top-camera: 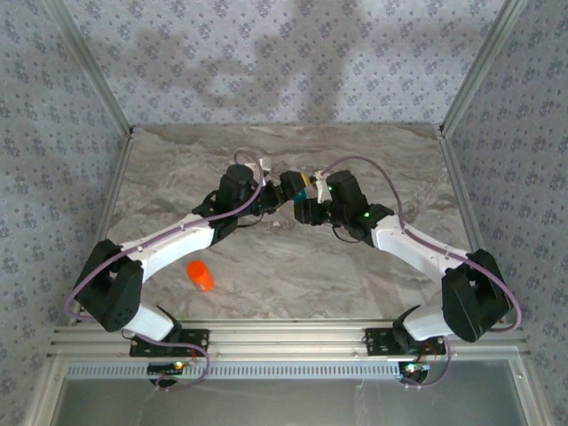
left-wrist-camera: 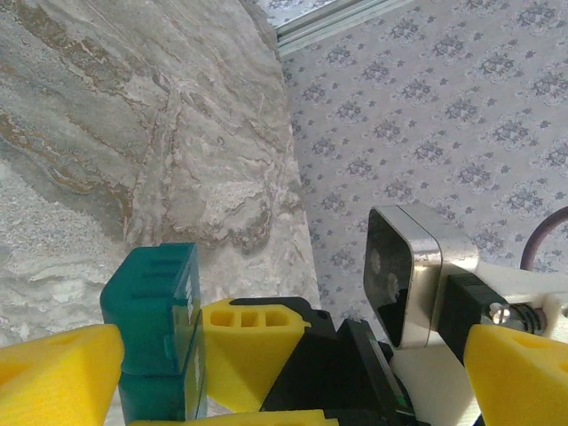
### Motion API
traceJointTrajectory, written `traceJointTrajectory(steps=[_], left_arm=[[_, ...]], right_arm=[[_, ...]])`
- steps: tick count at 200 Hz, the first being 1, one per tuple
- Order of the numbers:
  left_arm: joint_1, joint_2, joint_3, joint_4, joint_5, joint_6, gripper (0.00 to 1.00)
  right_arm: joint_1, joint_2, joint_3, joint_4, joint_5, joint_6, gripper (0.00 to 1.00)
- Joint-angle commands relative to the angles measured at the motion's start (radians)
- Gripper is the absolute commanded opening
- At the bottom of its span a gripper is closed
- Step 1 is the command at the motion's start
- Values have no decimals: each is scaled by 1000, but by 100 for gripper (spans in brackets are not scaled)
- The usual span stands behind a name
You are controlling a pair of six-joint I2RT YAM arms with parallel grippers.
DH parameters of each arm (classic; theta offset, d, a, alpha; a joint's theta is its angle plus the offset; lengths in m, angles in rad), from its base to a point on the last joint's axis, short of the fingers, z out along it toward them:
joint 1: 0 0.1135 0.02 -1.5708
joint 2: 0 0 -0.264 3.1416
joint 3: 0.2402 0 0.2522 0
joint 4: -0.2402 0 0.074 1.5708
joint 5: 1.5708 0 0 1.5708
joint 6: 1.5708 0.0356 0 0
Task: Sort the pills into containers
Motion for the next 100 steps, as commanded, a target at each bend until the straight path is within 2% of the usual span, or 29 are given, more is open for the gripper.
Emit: traceJointTrajectory(steps=[1, 100], left_arm=[[-7, -3, 21, 9, -11, 18, 98], [-29, 16, 75, 28, 6, -5, 98]], right_arm=[[9, 0, 15, 16, 3, 13, 17], [21, 38, 17, 29, -1, 18, 17]])
